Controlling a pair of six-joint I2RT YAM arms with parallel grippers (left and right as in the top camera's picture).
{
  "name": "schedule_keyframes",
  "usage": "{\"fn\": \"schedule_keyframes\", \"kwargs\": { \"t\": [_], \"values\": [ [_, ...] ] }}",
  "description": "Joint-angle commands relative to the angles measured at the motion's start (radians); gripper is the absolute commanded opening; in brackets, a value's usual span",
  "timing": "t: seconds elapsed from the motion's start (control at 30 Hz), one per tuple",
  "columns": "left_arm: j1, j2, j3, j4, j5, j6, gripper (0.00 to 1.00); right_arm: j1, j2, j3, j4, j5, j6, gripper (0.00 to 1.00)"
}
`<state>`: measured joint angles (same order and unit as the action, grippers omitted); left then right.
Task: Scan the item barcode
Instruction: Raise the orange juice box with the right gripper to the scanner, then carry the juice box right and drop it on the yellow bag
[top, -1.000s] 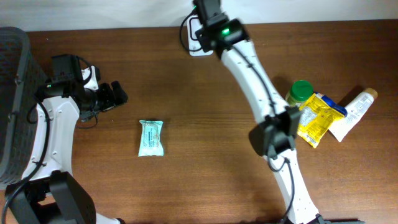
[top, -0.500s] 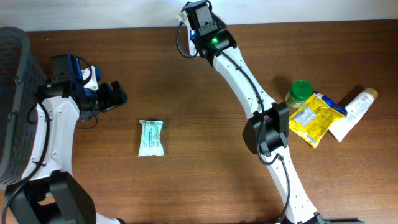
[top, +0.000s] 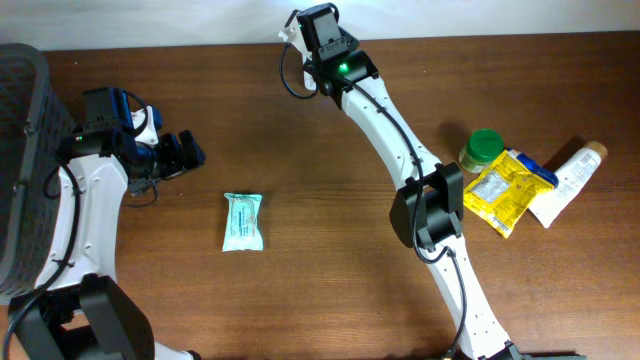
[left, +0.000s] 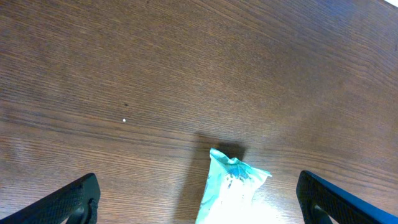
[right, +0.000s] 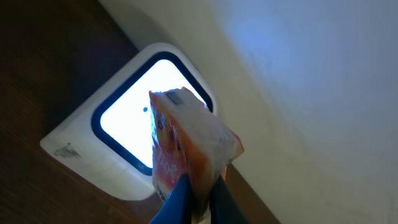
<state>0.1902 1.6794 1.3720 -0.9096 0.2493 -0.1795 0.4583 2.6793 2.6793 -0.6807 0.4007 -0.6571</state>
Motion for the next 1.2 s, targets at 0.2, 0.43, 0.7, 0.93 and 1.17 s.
{"fn": "schedule_keyframes", "kwargs": {
  "t": [0.2,0.43,0.7,0.93,1.17],
  "values": [
    [0.003,0.015,-0.003,0.000,-0.003,0.002,0.99,0.040,-0.249,-0.005,-0.167,-0.099,0.307,0.04],
    [0.003,0.015,-0.003,0.000,-0.003,0.002,0.99,0.017,-0.443,-0.005,-0.647,-0.236,0.757,0.04],
    [0.003,0.015,-0.003,0.000,-0.003,0.002,0.99,-0.149,-0.460,-0.083,-1.018,-0.288,0.914,0.04],
    [0.003,0.015,-0.003,0.000,-0.003,0.002,0.99,-0.386,-0.460,-0.258,-1.019,-0.367,0.929,0.04],
    [0.003,0.015,-0.003,0.000,-0.003,0.002,0.99,-0.584,-0.460,-0.388,-1.016,-0.399,0.871,0.04]
  ]
}}
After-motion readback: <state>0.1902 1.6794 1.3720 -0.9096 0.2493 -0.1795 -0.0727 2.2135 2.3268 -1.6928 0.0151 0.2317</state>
